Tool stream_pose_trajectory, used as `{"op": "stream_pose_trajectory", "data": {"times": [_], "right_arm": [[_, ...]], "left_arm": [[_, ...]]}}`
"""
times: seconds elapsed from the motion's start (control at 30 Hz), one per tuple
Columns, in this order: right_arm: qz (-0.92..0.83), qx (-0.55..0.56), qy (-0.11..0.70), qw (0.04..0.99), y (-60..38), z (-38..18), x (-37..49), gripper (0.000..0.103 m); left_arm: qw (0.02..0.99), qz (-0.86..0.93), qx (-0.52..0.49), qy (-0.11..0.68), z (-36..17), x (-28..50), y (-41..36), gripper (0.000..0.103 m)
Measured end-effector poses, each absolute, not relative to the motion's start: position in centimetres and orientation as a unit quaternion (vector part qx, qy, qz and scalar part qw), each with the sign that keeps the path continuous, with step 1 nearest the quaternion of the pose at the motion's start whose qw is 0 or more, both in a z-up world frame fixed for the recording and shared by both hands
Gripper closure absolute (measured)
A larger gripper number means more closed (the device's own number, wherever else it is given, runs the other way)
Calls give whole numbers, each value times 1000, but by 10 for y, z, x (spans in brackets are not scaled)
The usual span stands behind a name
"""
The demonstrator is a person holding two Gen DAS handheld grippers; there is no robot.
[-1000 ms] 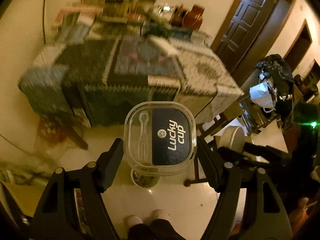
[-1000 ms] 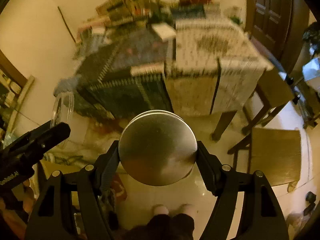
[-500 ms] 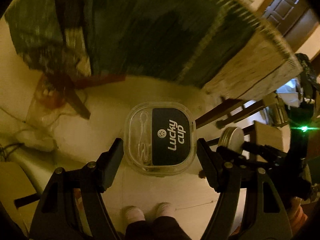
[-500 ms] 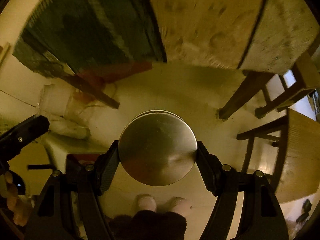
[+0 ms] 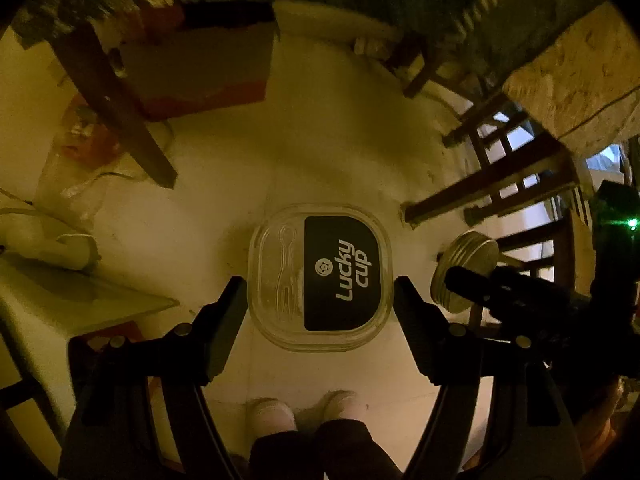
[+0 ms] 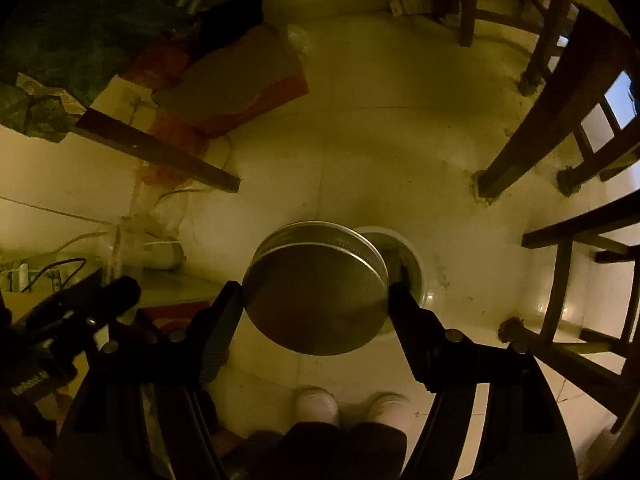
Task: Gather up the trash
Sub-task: 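Open the right gripper to drop the silver lid while the left drops the Lucky Cup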
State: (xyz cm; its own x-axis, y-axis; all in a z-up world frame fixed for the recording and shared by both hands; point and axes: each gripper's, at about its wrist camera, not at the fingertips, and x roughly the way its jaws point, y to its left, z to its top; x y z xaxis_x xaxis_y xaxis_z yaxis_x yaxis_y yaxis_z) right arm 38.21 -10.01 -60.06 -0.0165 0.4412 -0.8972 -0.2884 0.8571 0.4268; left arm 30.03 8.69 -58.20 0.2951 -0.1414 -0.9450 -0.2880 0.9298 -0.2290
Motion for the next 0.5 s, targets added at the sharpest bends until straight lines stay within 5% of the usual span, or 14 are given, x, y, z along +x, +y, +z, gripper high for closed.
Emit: {"op": "stream_pose_trajectory", "data": {"times": [0.5], "right_arm": [[251, 70, 672, 693, -114, -619, 387, 32]], "left_arm": [[755, -3, -177, 631, -627, 318, 48, 29]]}}
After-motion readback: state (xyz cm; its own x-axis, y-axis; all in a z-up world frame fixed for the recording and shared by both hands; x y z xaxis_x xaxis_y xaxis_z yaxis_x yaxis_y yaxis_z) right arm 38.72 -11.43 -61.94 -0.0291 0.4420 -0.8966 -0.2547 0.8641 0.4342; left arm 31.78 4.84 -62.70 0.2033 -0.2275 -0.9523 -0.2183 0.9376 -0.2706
